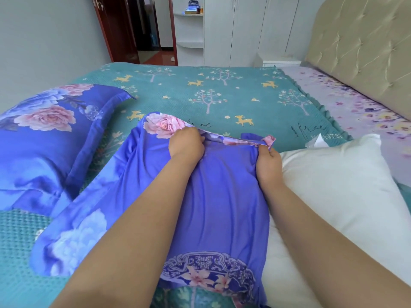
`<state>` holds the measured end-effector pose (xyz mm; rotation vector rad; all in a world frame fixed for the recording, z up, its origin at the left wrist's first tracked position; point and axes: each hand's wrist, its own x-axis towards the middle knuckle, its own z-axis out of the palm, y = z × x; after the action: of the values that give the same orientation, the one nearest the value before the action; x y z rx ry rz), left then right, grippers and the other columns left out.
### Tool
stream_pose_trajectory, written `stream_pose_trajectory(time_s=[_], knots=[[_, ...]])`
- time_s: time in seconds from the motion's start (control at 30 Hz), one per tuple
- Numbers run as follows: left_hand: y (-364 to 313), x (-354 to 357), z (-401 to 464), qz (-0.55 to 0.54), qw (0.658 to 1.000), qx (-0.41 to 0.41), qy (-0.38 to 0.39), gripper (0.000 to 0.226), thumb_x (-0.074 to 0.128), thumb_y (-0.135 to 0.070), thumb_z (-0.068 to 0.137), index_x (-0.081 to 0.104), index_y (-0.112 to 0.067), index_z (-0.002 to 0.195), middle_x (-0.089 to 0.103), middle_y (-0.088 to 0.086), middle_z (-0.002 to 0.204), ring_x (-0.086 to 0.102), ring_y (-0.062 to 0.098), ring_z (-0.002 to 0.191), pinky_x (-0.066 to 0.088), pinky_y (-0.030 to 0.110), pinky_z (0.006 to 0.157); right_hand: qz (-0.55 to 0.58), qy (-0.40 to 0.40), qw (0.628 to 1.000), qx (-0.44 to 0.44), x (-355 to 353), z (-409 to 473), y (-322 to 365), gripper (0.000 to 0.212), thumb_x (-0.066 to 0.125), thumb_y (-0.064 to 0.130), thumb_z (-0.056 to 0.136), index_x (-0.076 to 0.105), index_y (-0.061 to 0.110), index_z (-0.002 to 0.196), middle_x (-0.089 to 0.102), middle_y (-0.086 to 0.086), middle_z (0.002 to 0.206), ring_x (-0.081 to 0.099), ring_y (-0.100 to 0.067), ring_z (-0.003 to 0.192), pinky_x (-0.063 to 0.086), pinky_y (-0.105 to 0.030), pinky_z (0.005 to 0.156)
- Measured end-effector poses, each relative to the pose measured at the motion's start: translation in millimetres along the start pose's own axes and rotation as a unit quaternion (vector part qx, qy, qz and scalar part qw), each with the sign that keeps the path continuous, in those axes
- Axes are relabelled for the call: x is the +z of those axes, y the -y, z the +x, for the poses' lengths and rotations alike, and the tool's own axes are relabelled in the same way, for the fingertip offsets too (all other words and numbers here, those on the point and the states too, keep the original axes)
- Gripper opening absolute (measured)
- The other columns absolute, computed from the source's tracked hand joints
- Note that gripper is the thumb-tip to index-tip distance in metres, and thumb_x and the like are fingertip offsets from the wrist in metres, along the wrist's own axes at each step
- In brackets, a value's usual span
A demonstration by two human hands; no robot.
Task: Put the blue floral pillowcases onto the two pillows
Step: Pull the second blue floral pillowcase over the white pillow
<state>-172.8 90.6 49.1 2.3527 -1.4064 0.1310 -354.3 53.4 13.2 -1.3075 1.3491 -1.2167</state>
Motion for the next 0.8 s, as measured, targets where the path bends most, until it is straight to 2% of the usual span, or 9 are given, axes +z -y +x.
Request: stream_pose_trajectory(time_s=[0.07, 0.2, 0.33, 0.43, 0.47, 0.53, 0.6, 0.67, 0.8], knots=[[-5, -9, -4, -0.041, 0.999, 0.003, -0.023, 0.021, 0.049, -0.019, 0.09, 0.065, -0.009, 0.099, 0.065, 0.015, 0.104, 0.058, 0.034, 0.099, 0.041, 0.033, 0.07, 0.001, 0.017, 1.0, 0.026, -3, -1, -1, 0.028, 0.043, 0.03, 0.095, 0.056, 0.014, 0.076, 0.058, -0.004, 0.08, 0.052, -0.024, 0.08, 0.04, -0.033, 0.075], [-18, -28, -9, -0.059, 0.998, -0.002, -0.003, 0.011, 0.051, -0.012, 0.088, 0.06, -0.012, 0.083, 0.065, 0.012, 0.09, 0.06, 0.032, 0.092, 0.035, 0.03, 0.064, 0.014, 0.049, 0.998, 0.045, -11, -10, 3, 0.031, 0.043, 0.033, 0.094, 0.062, 0.01, 0.087, 0.061, -0.005, 0.086, 0.056, -0.026, 0.084, 0.043, -0.033, 0.076], [-42, -33, -12, -0.15, 0.986, -0.053, 0.049, 0.024, 0.053, -0.024, 0.091, 0.066, -0.008, 0.103, 0.065, 0.013, 0.109, 0.057, 0.03, 0.107, 0.039, 0.03, 0.077, -0.018, 0.13, 0.99, 0.054, -12, -25, 3, 0.053, 0.031, 0.054, 0.096, 0.065, 0.015, 0.106, 0.063, -0.003, 0.105, 0.058, -0.022, 0.101, 0.043, -0.031, 0.088], [-84, -29, -35, -0.193, 0.975, -0.013, 0.11, 0.03, 0.055, -0.031, 0.091, 0.067, -0.009, 0.106, 0.065, 0.011, 0.112, 0.058, 0.026, 0.109, 0.04, 0.026, 0.081, 0.103, 0.222, 0.969, 0.017, -2, -37, 0, 0.057, 0.026, 0.062, 0.094, 0.057, 0.021, 0.119, 0.055, 0.009, 0.117, 0.048, -0.005, 0.113, 0.033, -0.031, 0.109], [-97, -25, -45, -0.199, 0.972, 0.008, 0.125, 0.027, 0.054, -0.031, 0.092, 0.067, -0.01, 0.103, 0.065, 0.008, 0.11, 0.058, 0.023, 0.107, 0.04, 0.024, 0.081, 0.181, 0.236, 0.955, 0.01, 1, -36, -5, 0.046, 0.026, 0.055, 0.097, 0.054, 0.024, 0.116, 0.055, 0.01, 0.114, 0.046, -0.003, 0.111, 0.031, -0.03, 0.111], [-111, -17, -61, -0.211, 0.966, 0.027, 0.15, 0.018, 0.051, -0.023, 0.095, 0.065, -0.012, 0.091, 0.064, 0.004, 0.103, 0.057, 0.018, 0.1, 0.039, 0.015, 0.071, 0.257, 0.236, 0.936, 0.044, -5, -32, -13, 0.033, 0.027, 0.043, 0.102, 0.056, 0.028, 0.099, 0.059, 0.01, 0.096, 0.051, -0.002, 0.097, 0.041, -0.025, 0.101], [-106, -7, -63, -0.173, 0.974, 0.032, 0.144, 0.019, 0.046, -0.019, 0.095, 0.064, -0.012, 0.095, 0.064, 0.006, 0.107, 0.058, 0.022, 0.102, 0.04, 0.017, 0.072, 0.201, 0.232, 0.947, 0.09, -14, -31, -21, 0.028, 0.043, 0.047, 0.097, 0.062, 0.028, 0.089, 0.065, 0.006, 0.087, 0.059, -0.008, 0.086, 0.049, -0.028, 0.088], [-89, 1, -59, -0.097, 0.986, 0.032, 0.131, 0.025, 0.048, -0.023, 0.093, 0.064, -0.011, 0.108, 0.063, 0.011, 0.117, 0.058, 0.029, 0.11, 0.044, 0.029, 0.083, 0.153, 0.212, 0.959, 0.113, -18, -32, -27, 0.019, 0.057, 0.035, 0.093, 0.066, 0.019, 0.088, 0.069, 0.0, 0.083, 0.062, -0.017, 0.082, 0.052, -0.029, 0.077], [-49, -6, -50, -0.003, 0.984, 0.066, 0.166, 0.026, 0.048, -0.026, 0.094, 0.064, -0.012, 0.108, 0.061, 0.016, 0.117, 0.058, 0.033, 0.106, 0.044, 0.034, 0.086, -0.018, 0.145, 0.988, 0.043, -11, -29, -24, 0.024, 0.055, 0.025, 0.094, 0.066, 0.006, 0.105, 0.067, -0.01, 0.099, 0.06, -0.022, 0.094, 0.044, -0.027, 0.079]])
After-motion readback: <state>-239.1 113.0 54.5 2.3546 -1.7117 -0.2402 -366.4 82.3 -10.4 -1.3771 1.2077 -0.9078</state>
